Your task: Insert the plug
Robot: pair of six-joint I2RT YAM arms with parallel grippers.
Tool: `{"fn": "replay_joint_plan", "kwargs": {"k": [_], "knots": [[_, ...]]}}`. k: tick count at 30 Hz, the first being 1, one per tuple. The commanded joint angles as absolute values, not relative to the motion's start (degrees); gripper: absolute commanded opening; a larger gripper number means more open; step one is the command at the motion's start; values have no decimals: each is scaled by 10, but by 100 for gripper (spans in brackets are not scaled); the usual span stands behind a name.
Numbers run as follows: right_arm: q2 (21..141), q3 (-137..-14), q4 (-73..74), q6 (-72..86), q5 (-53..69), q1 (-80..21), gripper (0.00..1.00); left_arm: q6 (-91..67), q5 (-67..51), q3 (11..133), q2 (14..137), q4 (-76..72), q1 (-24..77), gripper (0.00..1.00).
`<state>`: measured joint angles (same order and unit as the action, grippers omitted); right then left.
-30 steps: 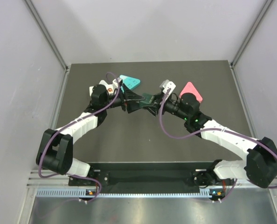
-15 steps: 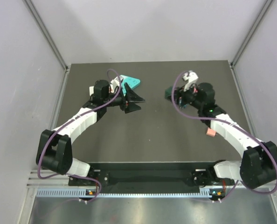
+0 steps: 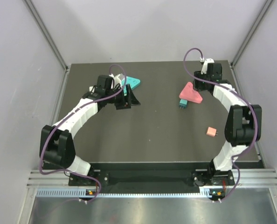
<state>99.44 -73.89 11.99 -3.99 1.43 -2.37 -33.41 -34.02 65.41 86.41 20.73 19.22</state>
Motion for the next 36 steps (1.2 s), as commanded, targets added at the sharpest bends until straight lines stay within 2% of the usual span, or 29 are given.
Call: {"fn": "replay_joint_plan", "kwargs": {"k": [1,6,11,24,29,36], "knots": [[1036,-808,166,-61,-43,-12,0,-236,-262,688,864,273,193,78],[1086,-833,197,-84,-90,-11,0,-217,-248,685,871,279,196,77],[1086,-816,219,-91,-60,-16,0,-212,-256,686,882,277,198,77],[961,-695,282,-50,-2,-75,0,-202,-244,683,867,279,198,77],[933,-676,302,-14,81,-95,0,-203,-247,679,867,275,198,77],[903,-689,361,13,80,-123,0,-196,-243,683,864,281,198,77]]}}
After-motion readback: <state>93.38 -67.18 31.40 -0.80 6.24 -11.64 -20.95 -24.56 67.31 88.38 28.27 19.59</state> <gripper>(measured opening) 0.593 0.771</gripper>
